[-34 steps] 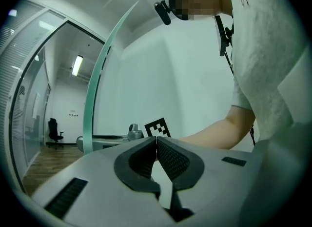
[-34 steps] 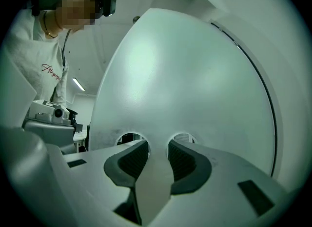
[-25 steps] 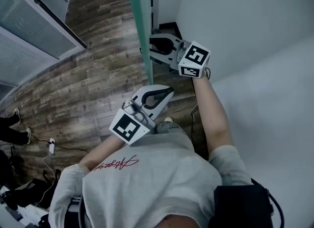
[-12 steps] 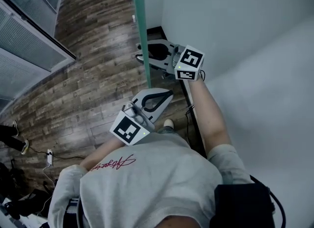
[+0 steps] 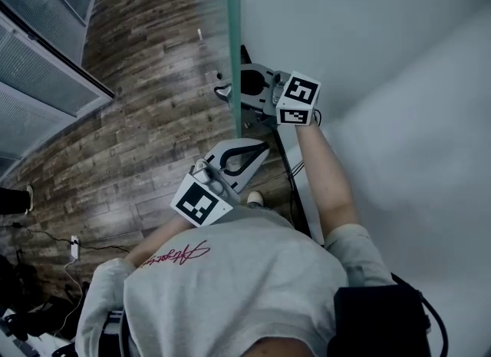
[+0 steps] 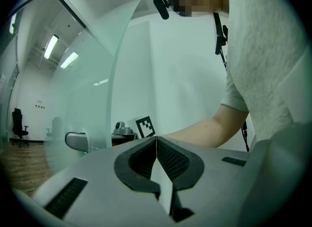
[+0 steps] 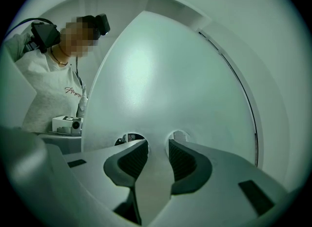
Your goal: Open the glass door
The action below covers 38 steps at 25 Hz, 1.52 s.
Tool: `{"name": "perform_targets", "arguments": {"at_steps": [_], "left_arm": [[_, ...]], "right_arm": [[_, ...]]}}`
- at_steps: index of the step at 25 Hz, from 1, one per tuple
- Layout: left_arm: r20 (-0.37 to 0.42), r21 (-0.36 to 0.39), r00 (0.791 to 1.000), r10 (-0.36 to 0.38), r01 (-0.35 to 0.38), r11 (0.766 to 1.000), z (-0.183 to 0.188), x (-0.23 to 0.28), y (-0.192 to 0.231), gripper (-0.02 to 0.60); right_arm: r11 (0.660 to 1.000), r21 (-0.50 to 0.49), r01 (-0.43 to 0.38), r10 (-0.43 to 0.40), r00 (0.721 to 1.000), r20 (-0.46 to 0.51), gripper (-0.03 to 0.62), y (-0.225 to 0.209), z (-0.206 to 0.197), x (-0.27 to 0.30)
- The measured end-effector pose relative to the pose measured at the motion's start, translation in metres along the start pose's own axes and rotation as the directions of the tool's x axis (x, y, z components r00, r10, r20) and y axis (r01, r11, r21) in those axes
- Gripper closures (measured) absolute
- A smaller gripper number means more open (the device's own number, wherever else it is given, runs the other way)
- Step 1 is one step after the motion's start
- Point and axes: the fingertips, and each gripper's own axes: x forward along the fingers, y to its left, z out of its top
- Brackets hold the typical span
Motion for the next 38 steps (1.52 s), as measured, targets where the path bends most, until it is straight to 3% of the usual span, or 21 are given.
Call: {"name": "perform_targets", "arguments": {"at_steps": [16, 30, 34, 38], "left_arm": [[-0.027, -0.010, 0.999, 0.021, -0.021, 1.000, -0.014, 0.040, 0.004, 0.565], [-0.034, -0.032, 0.999, 0.008, -0.009, 0.999, -0.007, 0.049, 0.006, 0.565], [-0.029, -0.040, 1.000, -0.004, 0.003, 0.999, -0.009, 0.053, 0.007, 0.565], [-0.034, -0.052, 0.999, -0.017, 0.015, 0.999, -0.017, 0.063, 0.009, 0.565]], "right_arm": [[0.997, 0.059, -0.048, 0.046, 0.998, 0.033, 0.457, -0.028, 0.002, -0.064], [0.999, 0.007, -0.038, 0.038, 0.999, -0.024, 0.459, -0.021, 0.014, -0.077], [1.000, -0.014, 0.024, -0.024, 1.000, -0.012, 0.461, -0.025, 0.012, -0.090], [0.981, -0.060, 0.186, -0.186, 0.982, 0.006, 0.551, -0.039, 0.012, -0.110]]}}
